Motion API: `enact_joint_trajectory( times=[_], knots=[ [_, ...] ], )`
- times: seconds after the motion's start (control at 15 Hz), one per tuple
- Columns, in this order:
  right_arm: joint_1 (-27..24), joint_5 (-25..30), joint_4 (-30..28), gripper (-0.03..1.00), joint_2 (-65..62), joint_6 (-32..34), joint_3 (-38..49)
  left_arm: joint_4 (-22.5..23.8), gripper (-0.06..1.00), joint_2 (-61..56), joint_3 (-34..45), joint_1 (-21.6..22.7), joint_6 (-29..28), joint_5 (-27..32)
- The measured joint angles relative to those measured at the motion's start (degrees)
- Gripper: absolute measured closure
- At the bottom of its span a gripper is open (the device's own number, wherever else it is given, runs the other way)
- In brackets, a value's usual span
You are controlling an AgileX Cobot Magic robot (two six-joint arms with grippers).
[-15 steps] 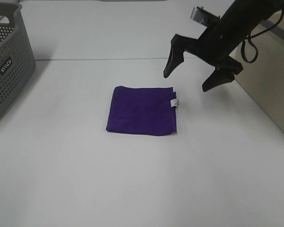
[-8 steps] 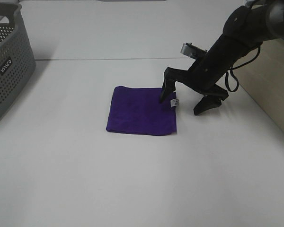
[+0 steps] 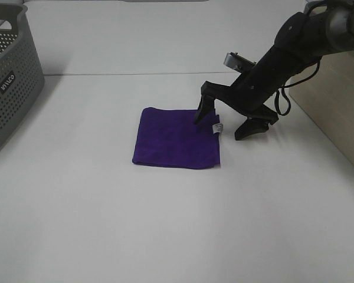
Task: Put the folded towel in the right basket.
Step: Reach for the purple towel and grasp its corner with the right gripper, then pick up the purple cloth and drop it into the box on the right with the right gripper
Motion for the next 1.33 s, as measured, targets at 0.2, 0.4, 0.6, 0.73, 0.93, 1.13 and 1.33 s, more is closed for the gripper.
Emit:
enact_joint_trajectory(
  times=[0.2,0.4,0.6,0.73,0.93,1.13,1.33],
  knots=[
    [3.4,-3.3,3.2,0.06,2.1,0.0,-0.8,0.3,-0.05,0.0,0.0,0.0,0.0,0.0],
    [9.1,-6.8,6.4,0.39,5.4,0.1,-4.2,0.6,-0.05,0.0,0.0,-0.1,0.0,0.0],
    [12.5,-10.4,5.6,0.93,7.2,0.2,-6.5,1.0,-0.05,0.0,0.0,-0.1,0.0,0.0],
    [13.2,-10.0,4.5,0.95,7.6,0.2,-7.7,1.0,-0.05,0.0,0.0,0.0,0.0,0.0],
    [13.2,-2.3,-0.3,0.95,7.8,0.3,-12.4,1.0,-0.05,0.0,0.0,-0.1,0.0,0.0],
    [13.1,8.9,-8.7,0.96,7.0,3.6,-24.1,1.0,-0.05,0.0,0.0,0.0,0.1,0.0],
    [12.4,20.2,-14.7,0.96,3.7,5.7,-41.6,1.0,-0.05,0.0,0.0,0.0,0.1,0.0]
  ],
)
